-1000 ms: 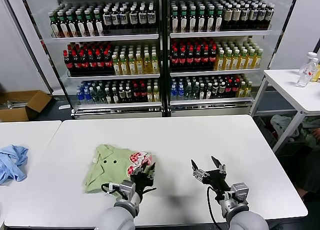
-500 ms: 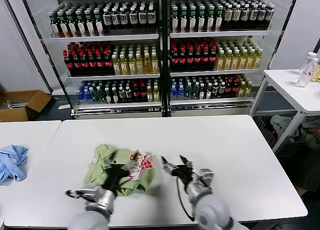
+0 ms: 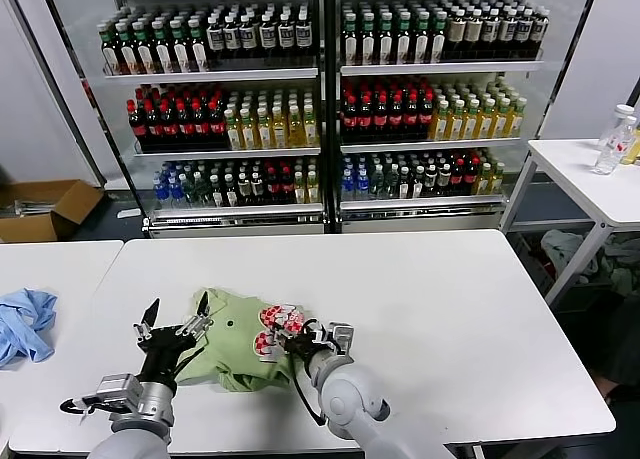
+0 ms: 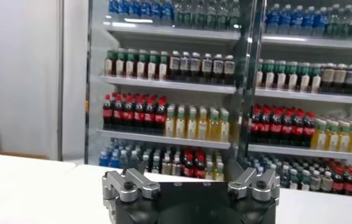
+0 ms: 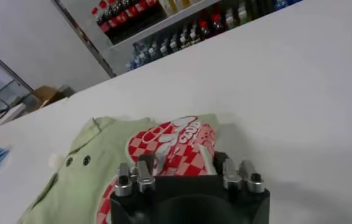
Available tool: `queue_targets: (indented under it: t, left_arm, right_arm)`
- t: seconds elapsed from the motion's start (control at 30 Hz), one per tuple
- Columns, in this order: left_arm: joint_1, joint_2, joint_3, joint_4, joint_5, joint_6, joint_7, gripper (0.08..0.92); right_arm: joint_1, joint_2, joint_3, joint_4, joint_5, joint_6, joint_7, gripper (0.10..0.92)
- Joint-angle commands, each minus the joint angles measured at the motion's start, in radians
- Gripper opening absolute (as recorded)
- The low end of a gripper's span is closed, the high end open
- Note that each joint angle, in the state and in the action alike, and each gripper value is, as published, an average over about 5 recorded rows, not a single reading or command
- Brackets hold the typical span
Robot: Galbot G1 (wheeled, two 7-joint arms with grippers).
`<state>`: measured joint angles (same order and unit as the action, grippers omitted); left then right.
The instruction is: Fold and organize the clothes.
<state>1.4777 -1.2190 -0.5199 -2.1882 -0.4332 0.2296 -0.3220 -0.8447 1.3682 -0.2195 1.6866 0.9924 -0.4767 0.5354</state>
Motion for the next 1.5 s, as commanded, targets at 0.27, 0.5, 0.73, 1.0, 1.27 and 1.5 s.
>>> queue_targets:
  t: [0.27,0.5,0.73,1.0,1.27,1.5]
  left_arm:
    - [0.011,0.000,-0.030,0.004,-0.005,-0.023,0.004,0.823]
    - [-0.005,0.004,0.017,0.016,0.057,-0.029,0.036,0.823]
    - [-0.015,-0.012,0.051,0.039,0.080,-0.034,0.058,0.823]
    - [-0.049,-0.048,0.087,0.061,0.103,-0.052,0.080,0.822]
    - [-0.049,-0.065,0.116,0.053,0.104,-0.061,0.112,0.823]
    - [-0.034,-0.060,0.107,0.026,0.108,-0.041,0.173,0.823]
  right_arm:
    - [0.088,-0.209,-0.074,-0.050,-0.481,0.072,-0.242,0.351]
    - [0.029,-0.402,0.063,-0.073,-0.796,0.236,-0.382,0.158]
    - [-0.076,-0.501,0.236,-0.090,-0.921,0.368,-0.458,0.132]
    - [-0.219,-0.436,0.380,0.033,-0.815,0.495,-0.317,0.249]
    - [-0.417,-0.387,0.554,0.217,-0.692,0.447,-0.270,0.475]
    - [-0.594,-0.369,0.670,0.369,-0.671,0.389,-0.289,0.683]
